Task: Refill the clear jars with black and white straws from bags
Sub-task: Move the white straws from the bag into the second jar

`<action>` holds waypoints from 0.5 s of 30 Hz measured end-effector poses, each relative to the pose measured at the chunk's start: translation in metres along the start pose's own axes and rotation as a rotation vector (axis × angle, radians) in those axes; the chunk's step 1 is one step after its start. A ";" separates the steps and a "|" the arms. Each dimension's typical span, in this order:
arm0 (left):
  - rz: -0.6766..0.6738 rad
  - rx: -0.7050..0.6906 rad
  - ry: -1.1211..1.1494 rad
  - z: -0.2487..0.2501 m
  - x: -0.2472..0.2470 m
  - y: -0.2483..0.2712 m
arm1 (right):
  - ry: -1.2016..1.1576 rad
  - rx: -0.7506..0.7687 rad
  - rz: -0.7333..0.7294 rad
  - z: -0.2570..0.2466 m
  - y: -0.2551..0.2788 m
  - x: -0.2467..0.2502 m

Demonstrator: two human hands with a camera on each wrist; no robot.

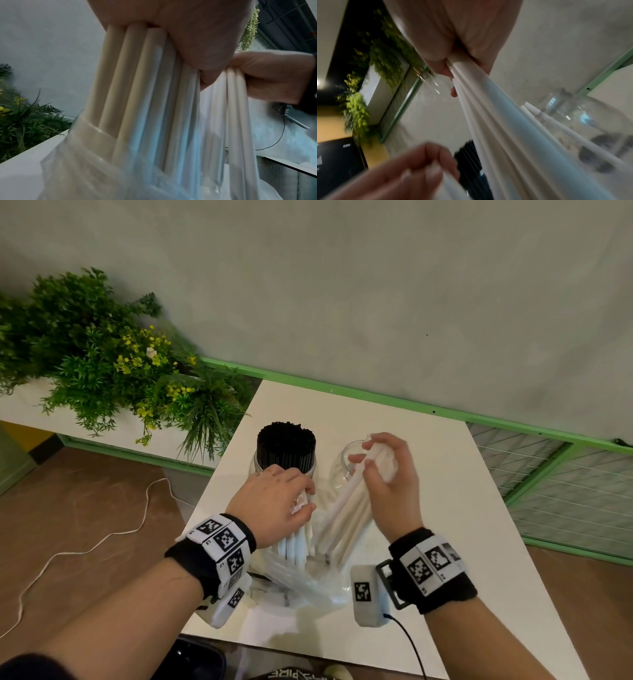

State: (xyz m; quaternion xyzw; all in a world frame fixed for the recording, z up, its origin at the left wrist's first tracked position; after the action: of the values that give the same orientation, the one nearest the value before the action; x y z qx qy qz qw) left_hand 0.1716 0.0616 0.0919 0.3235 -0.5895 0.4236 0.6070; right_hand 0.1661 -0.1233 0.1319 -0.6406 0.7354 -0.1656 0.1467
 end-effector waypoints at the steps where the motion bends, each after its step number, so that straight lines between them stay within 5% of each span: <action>1: -0.001 0.001 -0.006 0.001 0.000 0.000 | -0.005 0.021 0.020 -0.008 -0.007 0.006; 8: -0.010 0.007 -0.016 0.003 0.000 -0.001 | -0.048 0.254 0.213 -0.059 -0.052 0.040; 15: 0.034 0.013 -0.002 0.003 0.000 -0.001 | 0.024 0.282 0.360 -0.034 -0.085 0.051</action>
State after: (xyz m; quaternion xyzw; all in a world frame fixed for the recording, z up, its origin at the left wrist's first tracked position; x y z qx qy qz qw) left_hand 0.1707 0.0586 0.0921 0.3180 -0.5929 0.4371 0.5969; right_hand 0.2201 -0.1825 0.1993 -0.4702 0.8091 -0.2456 0.2531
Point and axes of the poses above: each hand's wrist, its own y-axis away from the middle knuckle, its own x-axis out of the back of the hand, z = x × y, the point moved 4 cm from there along -y, towards the middle knuckle, and after that the axes turned 10 degrees about -y, right-handed, at the moved point
